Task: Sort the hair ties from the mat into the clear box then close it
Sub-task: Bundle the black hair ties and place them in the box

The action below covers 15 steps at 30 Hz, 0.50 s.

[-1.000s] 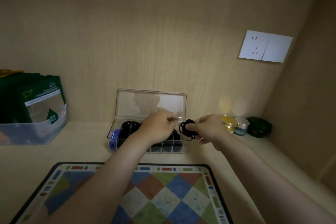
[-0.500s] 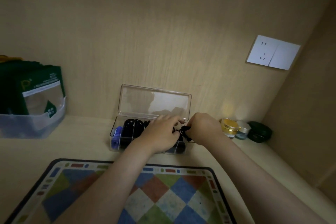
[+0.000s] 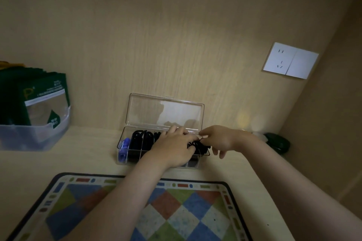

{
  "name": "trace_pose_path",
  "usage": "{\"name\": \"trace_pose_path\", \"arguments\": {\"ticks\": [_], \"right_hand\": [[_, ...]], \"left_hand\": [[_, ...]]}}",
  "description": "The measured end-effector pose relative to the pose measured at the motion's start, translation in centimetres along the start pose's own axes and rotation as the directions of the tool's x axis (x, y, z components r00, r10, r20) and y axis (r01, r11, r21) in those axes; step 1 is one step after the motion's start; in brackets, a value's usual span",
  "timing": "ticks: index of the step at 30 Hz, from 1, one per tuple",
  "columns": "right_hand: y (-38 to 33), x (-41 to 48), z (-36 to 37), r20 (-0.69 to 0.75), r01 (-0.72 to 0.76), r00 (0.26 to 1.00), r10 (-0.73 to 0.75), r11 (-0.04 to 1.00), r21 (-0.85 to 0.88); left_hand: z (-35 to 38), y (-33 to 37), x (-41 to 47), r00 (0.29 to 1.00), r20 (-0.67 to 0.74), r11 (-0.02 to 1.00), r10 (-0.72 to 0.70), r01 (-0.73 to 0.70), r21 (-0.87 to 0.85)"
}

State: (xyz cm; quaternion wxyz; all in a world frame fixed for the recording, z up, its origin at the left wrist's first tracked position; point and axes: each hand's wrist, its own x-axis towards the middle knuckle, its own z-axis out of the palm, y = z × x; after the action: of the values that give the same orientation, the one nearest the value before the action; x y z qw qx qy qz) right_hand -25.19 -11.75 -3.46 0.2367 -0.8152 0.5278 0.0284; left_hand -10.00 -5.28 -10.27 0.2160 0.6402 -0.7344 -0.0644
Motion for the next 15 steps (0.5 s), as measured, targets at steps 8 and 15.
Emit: {"name": "trace_pose_path", "arguments": {"ticks": [8,15], "right_hand": [[2.5,-2.5,2.7,-0.398,0.184,0.879,-0.261,0.958,-0.222],[2.8,-1.5,4.7,-0.367,0.146,0.877,-0.31,0.9,-0.411]], "left_hand": [[0.0,0.0,0.2,0.999,0.016,0.996,-0.034,0.035,-0.082],[-0.3,0.4,-0.2,1.0,-0.029,0.991,0.004,-0.008,-0.131]]}}
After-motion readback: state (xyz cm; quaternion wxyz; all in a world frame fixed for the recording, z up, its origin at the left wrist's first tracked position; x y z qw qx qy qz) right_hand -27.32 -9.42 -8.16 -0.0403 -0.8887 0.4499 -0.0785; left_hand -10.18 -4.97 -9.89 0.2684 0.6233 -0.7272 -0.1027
